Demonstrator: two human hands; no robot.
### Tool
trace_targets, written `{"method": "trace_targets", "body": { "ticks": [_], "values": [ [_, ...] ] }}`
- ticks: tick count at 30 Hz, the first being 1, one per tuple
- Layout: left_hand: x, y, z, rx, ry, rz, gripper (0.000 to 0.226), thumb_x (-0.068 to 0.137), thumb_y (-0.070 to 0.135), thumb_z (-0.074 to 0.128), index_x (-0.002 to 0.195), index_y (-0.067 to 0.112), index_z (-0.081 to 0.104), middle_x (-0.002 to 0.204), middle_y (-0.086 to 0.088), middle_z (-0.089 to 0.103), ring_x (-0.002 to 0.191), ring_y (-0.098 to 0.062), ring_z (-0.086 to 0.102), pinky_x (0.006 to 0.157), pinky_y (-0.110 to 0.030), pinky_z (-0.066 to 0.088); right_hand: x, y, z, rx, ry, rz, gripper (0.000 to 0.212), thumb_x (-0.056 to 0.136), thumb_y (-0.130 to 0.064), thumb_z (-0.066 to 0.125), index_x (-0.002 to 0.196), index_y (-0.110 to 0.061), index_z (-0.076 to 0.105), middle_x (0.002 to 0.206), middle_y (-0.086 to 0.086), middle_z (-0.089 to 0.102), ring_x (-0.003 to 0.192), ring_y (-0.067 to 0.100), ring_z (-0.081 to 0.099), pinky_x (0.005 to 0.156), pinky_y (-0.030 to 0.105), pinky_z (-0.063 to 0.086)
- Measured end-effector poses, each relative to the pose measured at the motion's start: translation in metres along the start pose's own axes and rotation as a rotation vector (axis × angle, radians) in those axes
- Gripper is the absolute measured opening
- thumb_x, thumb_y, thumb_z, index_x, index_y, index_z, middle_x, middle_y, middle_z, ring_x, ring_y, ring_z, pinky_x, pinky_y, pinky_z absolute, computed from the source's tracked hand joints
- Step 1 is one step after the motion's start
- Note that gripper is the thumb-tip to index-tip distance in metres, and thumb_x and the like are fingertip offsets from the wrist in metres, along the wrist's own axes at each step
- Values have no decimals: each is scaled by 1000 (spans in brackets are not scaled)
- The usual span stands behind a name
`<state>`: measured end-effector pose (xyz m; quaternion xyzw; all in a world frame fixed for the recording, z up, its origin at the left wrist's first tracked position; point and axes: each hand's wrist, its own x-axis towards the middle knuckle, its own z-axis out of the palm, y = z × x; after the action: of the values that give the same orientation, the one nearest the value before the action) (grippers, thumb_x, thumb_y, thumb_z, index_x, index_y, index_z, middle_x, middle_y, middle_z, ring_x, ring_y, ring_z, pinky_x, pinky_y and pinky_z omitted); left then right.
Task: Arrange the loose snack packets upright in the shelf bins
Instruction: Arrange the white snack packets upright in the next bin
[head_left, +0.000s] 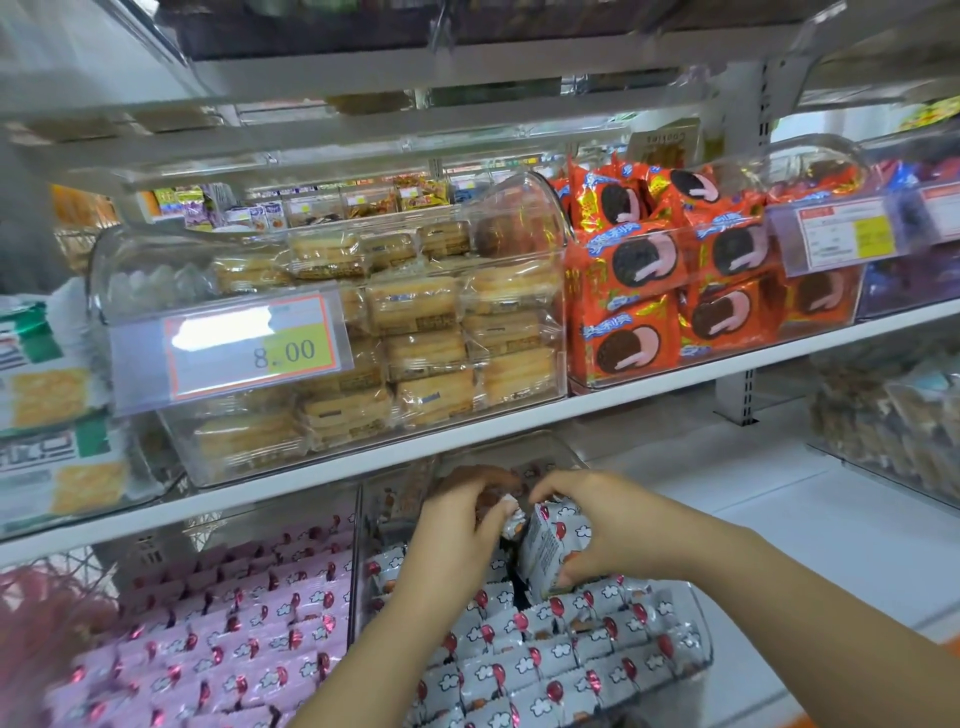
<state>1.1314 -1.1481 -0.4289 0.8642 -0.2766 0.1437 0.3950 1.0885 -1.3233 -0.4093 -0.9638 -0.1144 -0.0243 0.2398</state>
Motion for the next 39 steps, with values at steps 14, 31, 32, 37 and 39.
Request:
{"method": "trace_targets", "body": {
  "ticks": [14,31,32,37,39],
  "values": [
    [14,-7,1,-125,-150,-138,39,87,16,68,121,28,54,110,18,57,103,-1,55,73,4,38,-6,-2,0,31,13,25,72,71,-28,81,129,-33,40,134,-6,45,83,4,59,84,26,50],
    [20,-12,21,10,-160,-208,12,94,31,57,103,23,55,99,4,61,92,-12,58,72,-23,44,-4,2,3,-7,9,40,71,70,-28,81,131,-31,44,126,-9,43,114,11,46,96,27,43],
    [21,-13,23,31,-181,-213,9,94,29,56,101,23,54,97,3,60,91,-13,57,71,-23,43,-3,2,6,-4,7,30,71,71,-26,79,133,-31,44,123,-10,41,116,11,44,96,26,42],
    [22,-17,24,113,-273,-226,16,98,16,47,103,27,57,96,7,60,71,-2,52,57,-14,41,-3,-1,16,15,-44,2,68,81,-8,64,138,-32,37,114,-13,48,74,1,47,69,22,45],
    [22,-18,18,38,-342,-270,29,98,11,42,119,25,56,107,7,61,70,-5,54,51,-12,37,-3,-1,13,49,-45,28,64,83,0,58,135,-33,39,97,-14,51,66,7,50,59,27,48]
  ]
}}
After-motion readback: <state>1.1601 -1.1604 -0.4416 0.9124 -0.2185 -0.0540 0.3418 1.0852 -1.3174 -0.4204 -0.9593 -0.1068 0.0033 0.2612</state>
